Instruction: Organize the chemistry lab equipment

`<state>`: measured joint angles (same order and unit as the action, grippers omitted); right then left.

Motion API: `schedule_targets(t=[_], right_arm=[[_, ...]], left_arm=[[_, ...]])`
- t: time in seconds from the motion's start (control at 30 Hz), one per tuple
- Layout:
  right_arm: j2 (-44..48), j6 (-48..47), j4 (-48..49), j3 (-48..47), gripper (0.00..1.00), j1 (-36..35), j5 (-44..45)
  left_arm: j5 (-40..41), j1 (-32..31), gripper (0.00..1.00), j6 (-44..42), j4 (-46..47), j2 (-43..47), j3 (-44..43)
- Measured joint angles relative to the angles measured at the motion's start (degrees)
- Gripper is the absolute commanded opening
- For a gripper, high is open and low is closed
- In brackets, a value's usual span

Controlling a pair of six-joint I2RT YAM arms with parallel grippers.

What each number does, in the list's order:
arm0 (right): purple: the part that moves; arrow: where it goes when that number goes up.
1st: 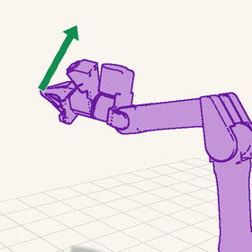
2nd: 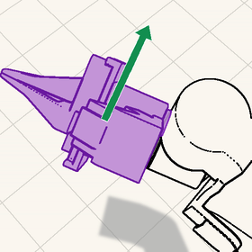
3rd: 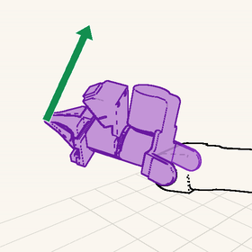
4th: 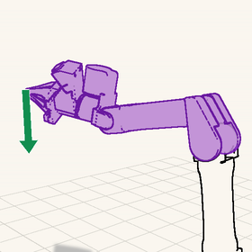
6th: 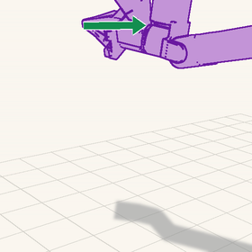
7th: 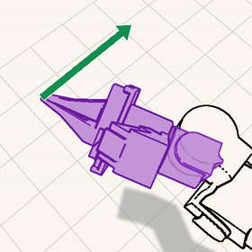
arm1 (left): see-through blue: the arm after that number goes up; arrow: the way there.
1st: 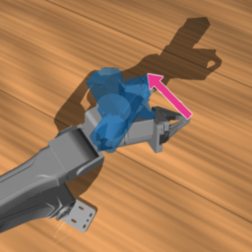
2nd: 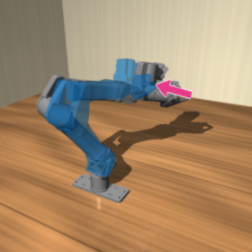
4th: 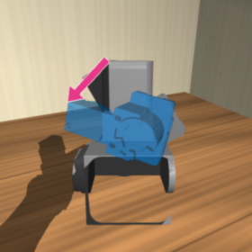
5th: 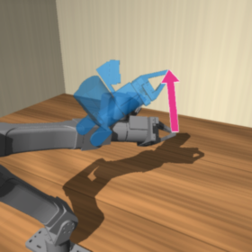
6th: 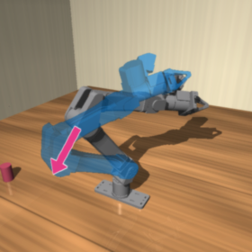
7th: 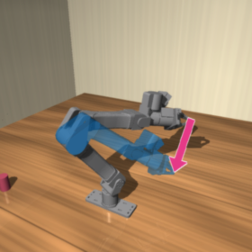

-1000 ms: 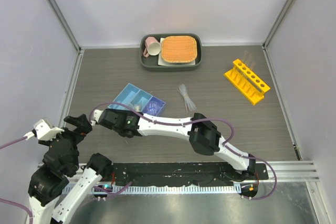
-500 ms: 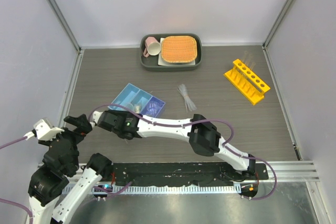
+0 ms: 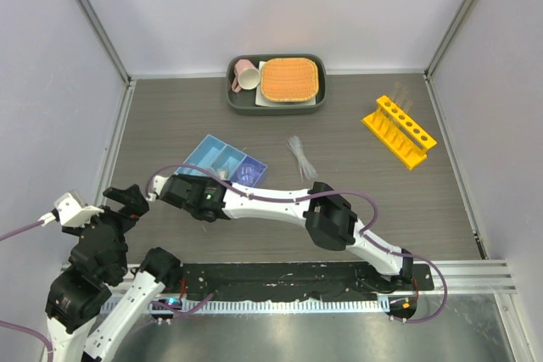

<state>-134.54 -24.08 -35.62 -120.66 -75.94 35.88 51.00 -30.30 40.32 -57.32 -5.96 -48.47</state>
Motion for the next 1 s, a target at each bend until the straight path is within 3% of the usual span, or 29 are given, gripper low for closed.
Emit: schedule_targets(t=[0.53, 0.63, 0.67, 0.73, 1.0], right_arm=[[0.0, 0.5, 0.4, 4.0, 0.34, 0.4, 0.7], [0.0, 0.4, 0.8, 4.5, 0.26, 0.4, 1.0], [0.0, 0.3, 0.9, 4.7, 0.14, 0.4, 1.0], [0.0, 0.4, 0.9, 4.8, 0.01, 0.4, 0.8], [0.0, 0.6, 1.3, 4.7, 0.01, 0.9, 0.9]], left_arm=[[0.0, 0.0, 1.0, 0.0, 0.0, 0.0, 0.0], [0.0, 0.0, 1.0, 0.0, 0.0, 0.0, 0.0], [0.0, 0.0, 1.0, 0.0, 0.0, 0.0, 0.0], [0.0, 0.0, 1.0, 0.0, 0.0, 0.0, 0.0], [0.0, 0.0, 1.0, 0.0, 0.0, 0.0, 0.0]])
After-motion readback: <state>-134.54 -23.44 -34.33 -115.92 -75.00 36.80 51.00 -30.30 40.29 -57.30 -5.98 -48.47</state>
